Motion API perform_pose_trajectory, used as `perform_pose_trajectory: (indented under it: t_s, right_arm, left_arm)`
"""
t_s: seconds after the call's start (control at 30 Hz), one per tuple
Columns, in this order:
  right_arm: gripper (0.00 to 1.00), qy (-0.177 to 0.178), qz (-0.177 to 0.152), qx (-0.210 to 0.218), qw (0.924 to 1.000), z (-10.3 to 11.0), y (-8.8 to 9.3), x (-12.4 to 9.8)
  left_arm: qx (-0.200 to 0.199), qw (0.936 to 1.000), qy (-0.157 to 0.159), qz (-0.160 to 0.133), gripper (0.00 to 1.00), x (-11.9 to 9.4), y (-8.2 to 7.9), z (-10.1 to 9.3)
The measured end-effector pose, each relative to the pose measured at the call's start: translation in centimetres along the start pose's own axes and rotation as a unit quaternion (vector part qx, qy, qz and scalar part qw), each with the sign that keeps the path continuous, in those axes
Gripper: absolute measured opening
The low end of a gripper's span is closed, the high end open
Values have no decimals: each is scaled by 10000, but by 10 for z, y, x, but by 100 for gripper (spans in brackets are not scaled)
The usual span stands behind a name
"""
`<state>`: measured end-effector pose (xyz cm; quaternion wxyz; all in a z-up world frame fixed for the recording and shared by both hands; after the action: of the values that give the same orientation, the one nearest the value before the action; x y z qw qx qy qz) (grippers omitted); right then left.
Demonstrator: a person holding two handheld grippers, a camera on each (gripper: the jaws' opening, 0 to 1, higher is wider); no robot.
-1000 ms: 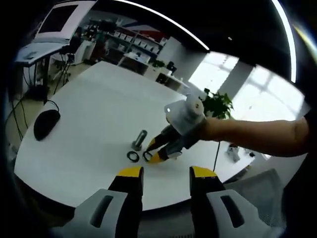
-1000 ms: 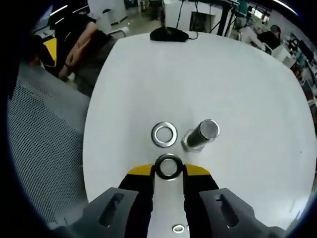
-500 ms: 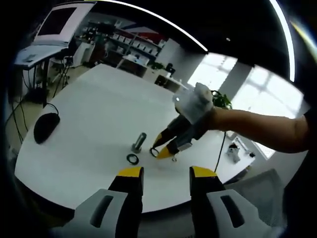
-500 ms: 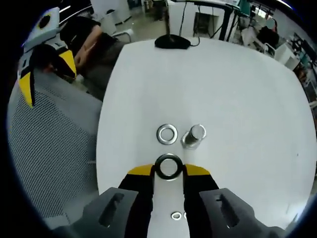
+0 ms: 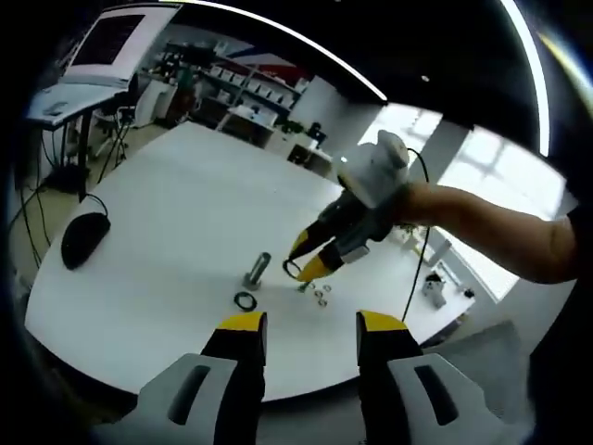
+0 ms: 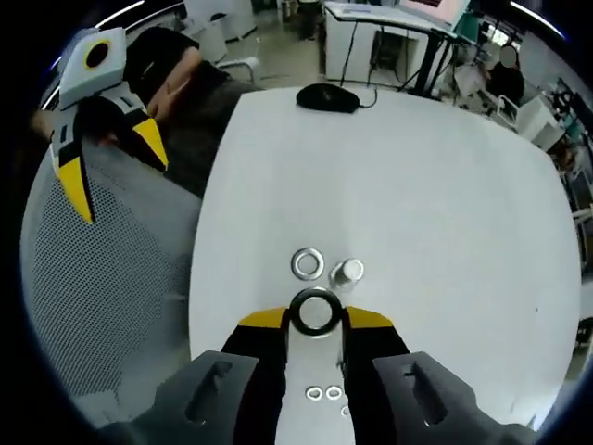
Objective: Place the washer onto the threaded stud by aligning its center hole with the stud, sliding it down to the base, and recovering from edge contact or off-axis alignment until the washer reaches the visible bottom stop.
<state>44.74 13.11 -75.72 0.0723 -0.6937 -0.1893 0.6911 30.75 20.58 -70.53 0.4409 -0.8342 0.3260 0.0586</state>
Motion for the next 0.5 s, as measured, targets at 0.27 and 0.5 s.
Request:
perform_pose_trajectory:
  t_s: [0.27,0.5]
  right_arm:
    - [23,-55,-19,-901,9959,-2,-13,2]
    - [23,-7,62,-1152,9933,-8,-20,8]
  left_arm:
    - [-35,10000,2,-35,36,0,-1,0]
    - [46,10000,-24,7,37,0,0,0]
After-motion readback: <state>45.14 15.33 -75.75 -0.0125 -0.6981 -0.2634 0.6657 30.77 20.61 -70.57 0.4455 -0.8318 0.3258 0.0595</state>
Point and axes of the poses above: the point that each gripper's makers call its tool centre point, and the gripper's own axes: x roughly forward along the fingers, z roughly to its left, y roughly out of its underside, the point moved 3 cm from there along -x, roughly backward along the fingers, and after that the axes turned 6 degrees about -x, right-handed, at the moved point
